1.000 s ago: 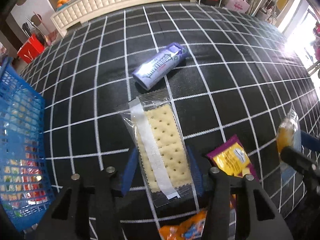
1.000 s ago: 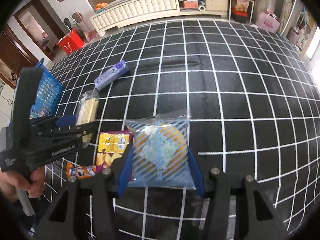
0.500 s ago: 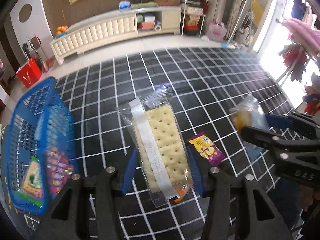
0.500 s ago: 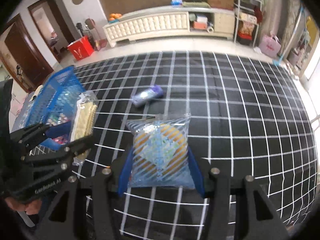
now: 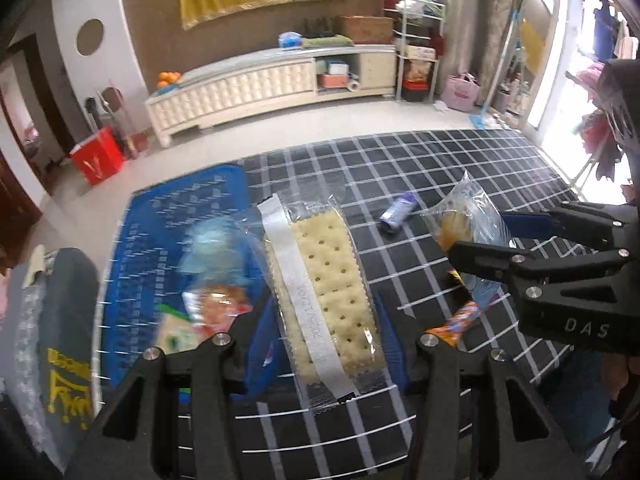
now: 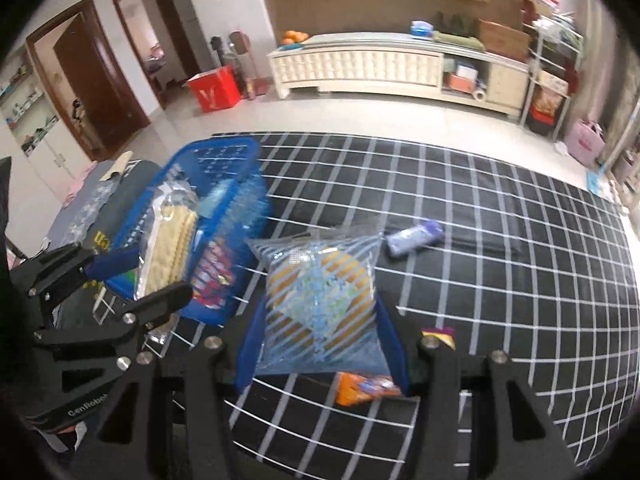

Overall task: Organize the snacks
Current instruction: 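Carry the cracker pack and pastry pack over the blue basket with both tools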

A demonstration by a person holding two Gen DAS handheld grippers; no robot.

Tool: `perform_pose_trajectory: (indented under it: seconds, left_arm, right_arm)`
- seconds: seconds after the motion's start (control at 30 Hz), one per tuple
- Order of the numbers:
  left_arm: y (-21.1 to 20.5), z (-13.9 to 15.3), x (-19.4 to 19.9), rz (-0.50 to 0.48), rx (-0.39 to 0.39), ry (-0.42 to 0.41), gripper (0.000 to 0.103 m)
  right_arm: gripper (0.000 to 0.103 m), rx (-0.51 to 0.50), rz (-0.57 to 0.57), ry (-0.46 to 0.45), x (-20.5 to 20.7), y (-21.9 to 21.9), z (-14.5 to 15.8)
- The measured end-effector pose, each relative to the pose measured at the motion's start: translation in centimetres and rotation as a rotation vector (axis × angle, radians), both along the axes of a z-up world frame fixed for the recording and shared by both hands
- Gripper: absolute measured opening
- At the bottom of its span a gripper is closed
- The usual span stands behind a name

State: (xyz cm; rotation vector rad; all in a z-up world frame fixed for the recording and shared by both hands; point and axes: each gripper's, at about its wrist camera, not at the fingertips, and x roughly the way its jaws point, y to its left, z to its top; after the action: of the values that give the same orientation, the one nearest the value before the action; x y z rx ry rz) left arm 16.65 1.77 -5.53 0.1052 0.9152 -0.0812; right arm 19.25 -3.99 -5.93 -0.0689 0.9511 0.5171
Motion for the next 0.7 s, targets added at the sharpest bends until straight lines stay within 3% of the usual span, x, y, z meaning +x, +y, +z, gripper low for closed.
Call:
perform_pose_trajectory:
  seconds: [0.4,0.7]
  left_arm:
    - [7.9,1.5,0.2,0.060,0.073,-0.002,0.046]
    - [13.1,-0.2,4.6,0.093,-0.040,0.082,0.046]
  right_arm:
    - [0.058,0.013,0.140,-0.007,1.2,9.5,0.8]
    - [0.058,0.006,0.151,0.017,4.9,14.3,-0.5]
